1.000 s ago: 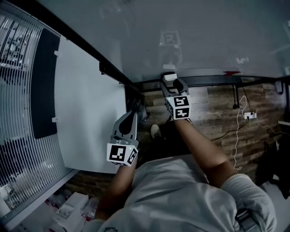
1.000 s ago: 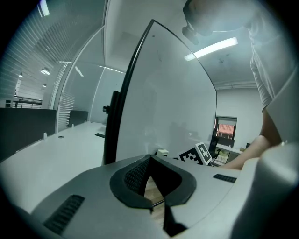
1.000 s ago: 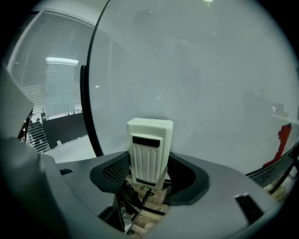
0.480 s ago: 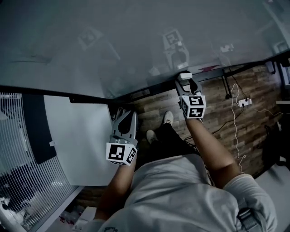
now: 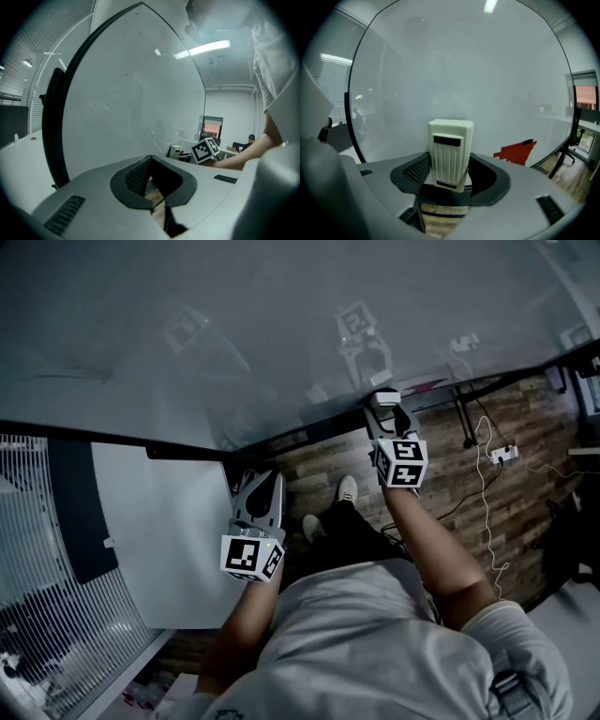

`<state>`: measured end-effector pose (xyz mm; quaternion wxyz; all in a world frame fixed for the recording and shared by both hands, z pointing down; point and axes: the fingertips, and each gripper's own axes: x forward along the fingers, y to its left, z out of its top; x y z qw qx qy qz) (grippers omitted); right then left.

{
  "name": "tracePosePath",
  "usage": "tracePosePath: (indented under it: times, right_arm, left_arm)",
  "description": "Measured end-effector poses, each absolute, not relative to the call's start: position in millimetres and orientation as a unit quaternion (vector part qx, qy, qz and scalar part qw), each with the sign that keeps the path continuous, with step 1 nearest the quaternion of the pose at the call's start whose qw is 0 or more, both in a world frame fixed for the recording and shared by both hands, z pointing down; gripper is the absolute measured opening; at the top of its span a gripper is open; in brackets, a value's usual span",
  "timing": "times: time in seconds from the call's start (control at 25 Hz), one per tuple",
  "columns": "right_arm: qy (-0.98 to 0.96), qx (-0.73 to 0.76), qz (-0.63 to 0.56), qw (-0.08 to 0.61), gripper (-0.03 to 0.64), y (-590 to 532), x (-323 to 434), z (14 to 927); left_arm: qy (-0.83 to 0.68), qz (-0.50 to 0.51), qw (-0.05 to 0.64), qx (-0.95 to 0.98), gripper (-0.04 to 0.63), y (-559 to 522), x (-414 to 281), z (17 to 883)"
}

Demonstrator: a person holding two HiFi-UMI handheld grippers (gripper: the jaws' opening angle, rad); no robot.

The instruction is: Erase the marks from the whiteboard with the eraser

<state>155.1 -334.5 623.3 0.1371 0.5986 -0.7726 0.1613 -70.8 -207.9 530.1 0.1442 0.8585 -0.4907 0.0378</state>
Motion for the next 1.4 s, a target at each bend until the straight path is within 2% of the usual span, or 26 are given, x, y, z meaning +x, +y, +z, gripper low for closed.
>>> tracePosePath:
  times: [0.52, 1.12, 1.4]
  right_arm:
    - [-0.813, 0.555, 0.131, 0.114, 0.245, -314.3, 45.4, 572.9]
    - [-0.885, 0.437, 0.084, 0.136, 0.245, -269.1, -153.1, 546.0]
    - [-0.888, 0.432, 0.075, 0.143, 0.245, -270.1, -154.5, 544.0]
  left_arm:
    - [-0.527, 0.006, 0.122, 0.841, 0.006, -170.6, -131.9, 498.5]
    - [-0.600, -0.039, 0.131, 0.789, 0.006, -124.4, -229.6, 490.0]
    - [-0.598, -0.038, 0.133, 0.790, 0.006, -123.7, -236.1, 492.7]
